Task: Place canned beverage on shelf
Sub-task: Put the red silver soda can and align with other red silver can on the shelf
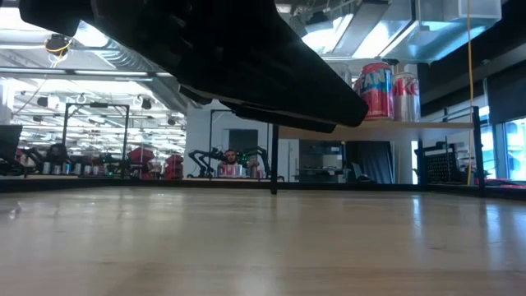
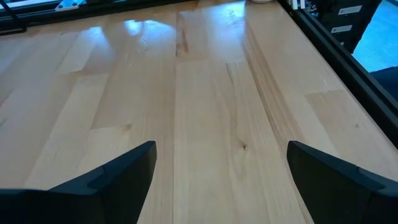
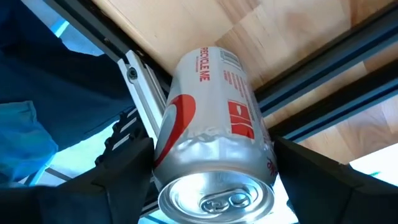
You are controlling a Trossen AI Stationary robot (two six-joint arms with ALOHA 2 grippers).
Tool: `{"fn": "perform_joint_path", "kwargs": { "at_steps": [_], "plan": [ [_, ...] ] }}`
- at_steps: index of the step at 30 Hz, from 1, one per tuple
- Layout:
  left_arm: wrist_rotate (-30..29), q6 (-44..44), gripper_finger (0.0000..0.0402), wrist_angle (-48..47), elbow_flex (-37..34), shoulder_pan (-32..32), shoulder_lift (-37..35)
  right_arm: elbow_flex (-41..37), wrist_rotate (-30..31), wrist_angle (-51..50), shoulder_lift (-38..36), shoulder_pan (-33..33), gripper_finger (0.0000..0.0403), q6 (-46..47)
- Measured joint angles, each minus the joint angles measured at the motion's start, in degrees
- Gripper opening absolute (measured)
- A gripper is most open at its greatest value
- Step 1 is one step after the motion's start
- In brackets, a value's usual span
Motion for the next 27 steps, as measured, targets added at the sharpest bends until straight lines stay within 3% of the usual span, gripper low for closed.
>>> {"fn": "perform_joint_path", "kwargs": {
  "at_steps": [5,9,16,23,27],
  "plan": [
    [0.0,0.0,0.0349,0.0,0.0,0.0,0.0,0.02,-2.45,0.17,1.46,-0.85,0.0312,0.52],
    [-0.02,0.0,0.0349,0.02,0.0,0.04,0.0,0.02,-8.97,-0.3,3.64,-2.72,0.0312,1.75],
    [0.02,0.01,0.0349,0.02,0.0,0.04,0.0,-0.09,-11.28,-0.6,4.45,-4.64,0.0311,0.15],
    [0.01,0.0,0.0349,0.0,0.0,0.04,0.0,-0.09,-12.33,-1.12,4.51,-5.46,0.026,-1.49],
    [0.0,0.0,0.0349,0.02,0.0,0.04,0.0,-0.11,-12.48,-1.31,4.55,-6.25,0.026,-4.28]
  ]
}}
